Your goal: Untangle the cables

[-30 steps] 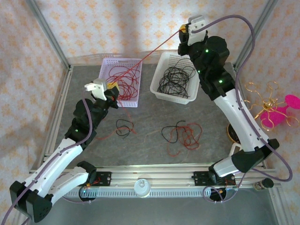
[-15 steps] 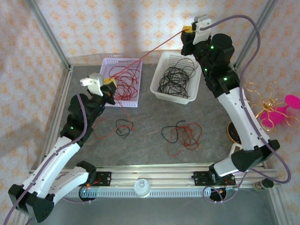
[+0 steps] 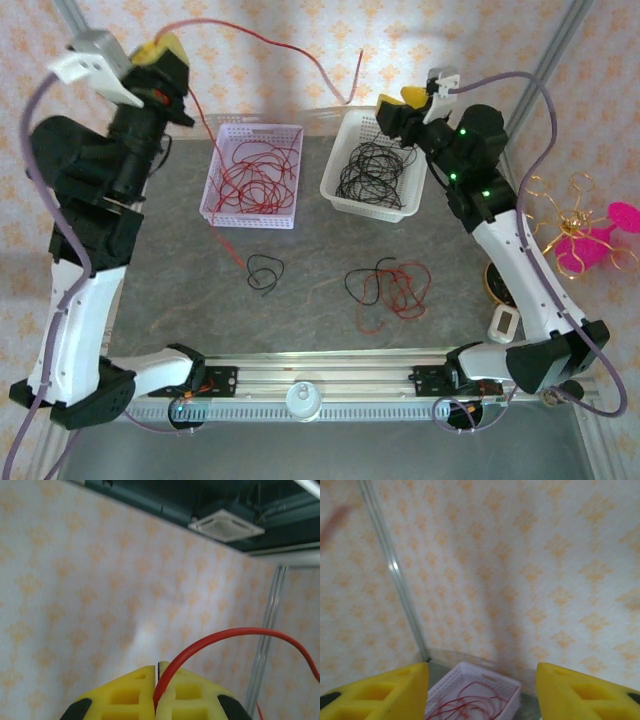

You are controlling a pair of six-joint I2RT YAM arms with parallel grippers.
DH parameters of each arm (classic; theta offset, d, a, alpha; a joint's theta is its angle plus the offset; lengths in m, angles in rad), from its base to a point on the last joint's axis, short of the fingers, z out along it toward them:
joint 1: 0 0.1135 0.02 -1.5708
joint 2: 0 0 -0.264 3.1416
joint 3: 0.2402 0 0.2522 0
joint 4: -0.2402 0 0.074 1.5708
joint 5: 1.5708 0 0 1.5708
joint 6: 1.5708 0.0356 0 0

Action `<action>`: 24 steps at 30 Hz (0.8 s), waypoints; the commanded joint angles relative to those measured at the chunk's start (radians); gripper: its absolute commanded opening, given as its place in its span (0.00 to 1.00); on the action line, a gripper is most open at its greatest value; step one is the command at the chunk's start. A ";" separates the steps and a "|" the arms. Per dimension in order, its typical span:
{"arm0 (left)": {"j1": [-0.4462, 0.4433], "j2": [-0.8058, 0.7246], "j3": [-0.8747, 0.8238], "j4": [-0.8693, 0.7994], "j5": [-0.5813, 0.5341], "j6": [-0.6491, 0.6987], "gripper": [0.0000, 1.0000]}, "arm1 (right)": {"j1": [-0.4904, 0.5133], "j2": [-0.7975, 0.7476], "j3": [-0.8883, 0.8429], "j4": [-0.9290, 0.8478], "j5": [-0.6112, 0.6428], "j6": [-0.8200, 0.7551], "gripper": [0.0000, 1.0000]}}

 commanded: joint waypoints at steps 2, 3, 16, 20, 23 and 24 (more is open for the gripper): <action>0.010 0.149 0.161 -0.004 -0.110 0.084 0.00 | 0.013 -0.043 -0.088 0.066 -0.145 0.073 0.59; 0.010 0.184 0.193 0.023 -0.134 0.114 0.00 | 0.015 -0.048 -0.118 0.070 -0.153 0.079 0.59; 0.114 0.617 0.616 0.273 -0.313 0.083 0.00 | 0.019 -0.114 -0.415 0.136 -0.172 0.171 0.58; 0.165 0.643 0.569 0.390 -0.310 0.001 0.00 | 0.020 -0.101 -0.432 0.135 -0.171 0.168 0.58; 0.222 0.682 0.615 0.366 -0.291 -0.092 0.00 | 0.018 -0.084 -0.429 0.136 -0.180 0.167 0.58; 0.242 0.711 0.615 0.367 -0.278 -0.117 0.00 | 0.019 -0.079 -0.429 0.134 -0.181 0.167 0.57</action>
